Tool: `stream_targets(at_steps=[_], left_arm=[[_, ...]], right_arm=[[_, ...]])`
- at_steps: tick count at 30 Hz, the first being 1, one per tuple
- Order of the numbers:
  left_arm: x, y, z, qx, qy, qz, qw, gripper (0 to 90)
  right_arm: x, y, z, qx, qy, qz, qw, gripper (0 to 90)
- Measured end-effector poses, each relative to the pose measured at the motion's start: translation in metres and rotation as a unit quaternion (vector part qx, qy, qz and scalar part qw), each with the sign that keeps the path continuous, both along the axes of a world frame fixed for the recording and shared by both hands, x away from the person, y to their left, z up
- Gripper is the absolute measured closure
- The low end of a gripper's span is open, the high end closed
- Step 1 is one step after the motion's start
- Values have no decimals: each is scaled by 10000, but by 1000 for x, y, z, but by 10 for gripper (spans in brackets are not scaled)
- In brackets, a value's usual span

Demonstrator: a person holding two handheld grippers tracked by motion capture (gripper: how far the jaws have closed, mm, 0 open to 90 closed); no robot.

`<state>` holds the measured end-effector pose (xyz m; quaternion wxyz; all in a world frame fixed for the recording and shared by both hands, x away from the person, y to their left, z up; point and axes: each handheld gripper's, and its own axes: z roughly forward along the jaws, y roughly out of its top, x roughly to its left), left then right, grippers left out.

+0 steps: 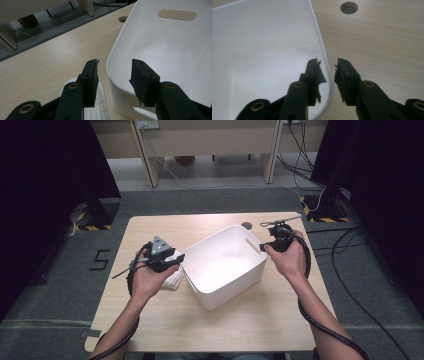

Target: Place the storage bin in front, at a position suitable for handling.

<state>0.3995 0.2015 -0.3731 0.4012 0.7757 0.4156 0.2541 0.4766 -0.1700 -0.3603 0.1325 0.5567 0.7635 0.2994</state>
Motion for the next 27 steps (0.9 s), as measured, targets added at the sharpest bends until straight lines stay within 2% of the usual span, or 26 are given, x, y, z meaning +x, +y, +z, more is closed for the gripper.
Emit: stream_targets(at_steps=[3,5,12,16,19,21,23,27], left_arm=[[-3,2,-2,-28,161,71,9998,622],[-2,2,-3,-34,241,67,9997,630],[6,-1,-2,-130,161,106,9997,608],[7,3,-1,-158,123,187,9996,596],[9,8,-2,-151,80,222,9996,578],[9,10,-3,-206,75,207,9995,563],[6,10,-3,-284,87,143,9995,561],[-2,0,-2,-452,185,-119,9987,579]], right_arm=[[4,3,-4,-74,222,-49,9997,848],[4,4,-5,-97,226,-71,9997,853],[-4,3,-3,-260,311,-477,9980,876],[-10,5,-2,-358,374,-943,9942,878],[-14,7,-1,-339,449,-1119,9921,871],[-19,9,1,-164,428,-1080,9931,812],[-24,9,4,-28,313,-982,9947,742],[-27,5,6,5,198,-800,9966,754]])
